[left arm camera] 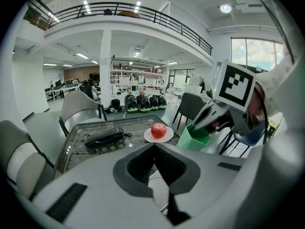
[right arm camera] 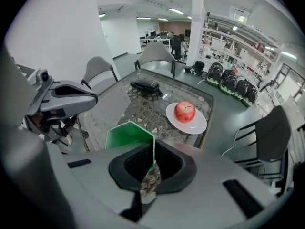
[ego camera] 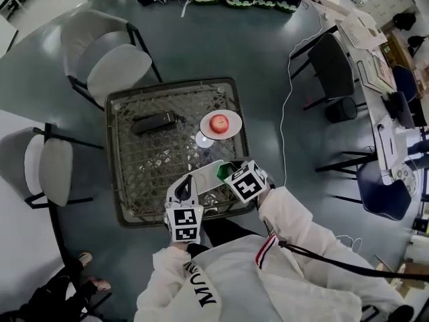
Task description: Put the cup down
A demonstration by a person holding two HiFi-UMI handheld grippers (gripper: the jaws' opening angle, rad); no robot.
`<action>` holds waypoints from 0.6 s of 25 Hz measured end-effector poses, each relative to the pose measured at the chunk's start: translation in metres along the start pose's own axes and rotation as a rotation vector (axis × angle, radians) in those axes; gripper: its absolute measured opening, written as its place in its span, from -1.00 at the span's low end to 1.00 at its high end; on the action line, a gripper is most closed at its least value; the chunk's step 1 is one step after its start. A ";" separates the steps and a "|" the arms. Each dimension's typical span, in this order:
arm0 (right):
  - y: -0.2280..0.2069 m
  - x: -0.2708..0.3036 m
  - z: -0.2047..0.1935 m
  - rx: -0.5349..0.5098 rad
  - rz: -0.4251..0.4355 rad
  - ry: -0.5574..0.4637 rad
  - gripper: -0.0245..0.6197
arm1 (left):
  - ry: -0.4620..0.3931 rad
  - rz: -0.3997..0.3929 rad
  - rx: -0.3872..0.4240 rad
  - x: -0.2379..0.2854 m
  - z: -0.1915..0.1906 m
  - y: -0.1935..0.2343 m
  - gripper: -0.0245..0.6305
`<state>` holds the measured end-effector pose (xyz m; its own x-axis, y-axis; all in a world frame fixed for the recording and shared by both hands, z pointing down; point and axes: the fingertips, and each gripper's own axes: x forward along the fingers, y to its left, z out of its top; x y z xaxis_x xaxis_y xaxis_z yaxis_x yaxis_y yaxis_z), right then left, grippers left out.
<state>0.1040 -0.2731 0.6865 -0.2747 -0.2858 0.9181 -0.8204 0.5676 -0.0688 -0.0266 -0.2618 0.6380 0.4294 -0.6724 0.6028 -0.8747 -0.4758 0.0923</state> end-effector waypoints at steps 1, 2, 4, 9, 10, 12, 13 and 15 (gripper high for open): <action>0.001 0.005 0.002 -0.008 0.010 0.004 -0.89 | 0.002 0.004 -0.002 0.003 -0.003 0.001 -0.89; 0.002 0.008 0.003 -0.015 0.017 0.010 -0.89 | 0.007 0.008 -0.004 0.006 -0.007 0.001 -0.89; 0.003 0.014 0.004 -0.036 0.026 0.025 -0.89 | 0.023 0.019 -0.017 0.011 -0.015 0.001 -0.89; 0.006 0.029 0.006 -0.082 0.044 0.062 -0.90 | 0.038 0.031 -0.052 0.022 -0.024 0.004 -0.89; 0.009 0.030 0.006 -0.087 0.053 0.069 -0.89 | 0.042 0.032 -0.057 0.024 -0.026 0.004 -0.89; 0.011 0.035 0.004 -0.095 0.064 0.084 -0.89 | 0.049 0.034 -0.065 0.027 -0.027 0.003 -0.89; 0.011 0.037 0.003 -0.100 0.066 0.091 -0.90 | 0.051 0.034 -0.068 0.028 -0.027 0.003 -0.89; 0.010 0.040 0.002 -0.106 0.070 0.103 -0.89 | 0.055 0.035 -0.074 0.030 -0.027 0.003 -0.89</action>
<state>0.0833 -0.2803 0.7220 -0.2716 -0.1651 0.9481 -0.7421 0.6632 -0.0971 -0.0225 -0.2681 0.6777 0.3868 -0.6550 0.6491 -0.9041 -0.4079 0.1272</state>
